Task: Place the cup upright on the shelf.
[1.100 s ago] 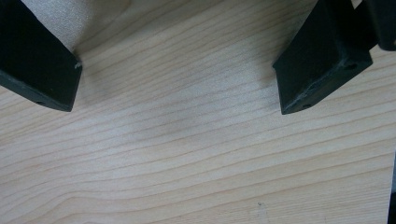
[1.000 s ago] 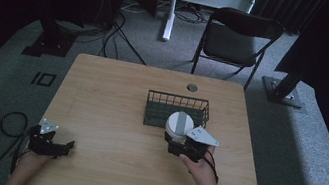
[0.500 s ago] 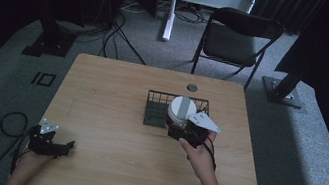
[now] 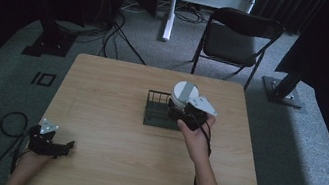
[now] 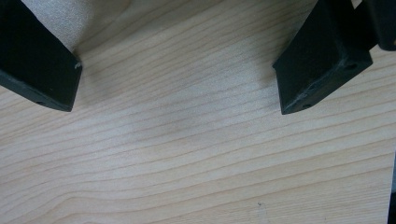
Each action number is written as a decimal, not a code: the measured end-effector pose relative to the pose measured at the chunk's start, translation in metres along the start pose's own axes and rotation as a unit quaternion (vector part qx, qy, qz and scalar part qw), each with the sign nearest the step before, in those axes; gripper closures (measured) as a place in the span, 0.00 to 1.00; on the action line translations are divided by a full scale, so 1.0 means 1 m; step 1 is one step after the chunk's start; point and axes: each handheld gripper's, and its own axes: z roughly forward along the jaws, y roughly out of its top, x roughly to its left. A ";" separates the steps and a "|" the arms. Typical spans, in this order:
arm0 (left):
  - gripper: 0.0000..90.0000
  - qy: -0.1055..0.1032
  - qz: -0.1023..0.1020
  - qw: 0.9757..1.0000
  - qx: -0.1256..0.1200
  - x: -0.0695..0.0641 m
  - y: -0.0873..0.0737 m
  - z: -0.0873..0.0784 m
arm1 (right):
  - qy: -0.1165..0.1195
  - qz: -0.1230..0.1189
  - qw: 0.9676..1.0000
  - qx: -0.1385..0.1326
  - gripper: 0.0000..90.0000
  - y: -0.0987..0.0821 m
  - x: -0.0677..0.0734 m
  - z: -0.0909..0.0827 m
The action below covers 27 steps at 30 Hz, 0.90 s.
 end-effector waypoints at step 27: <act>0.01 0.000 0.000 1.000 0.000 0.000 0.000 0.000 | -0.052 0.024 0.995 0.078 0.20 -0.011 -0.006 0.054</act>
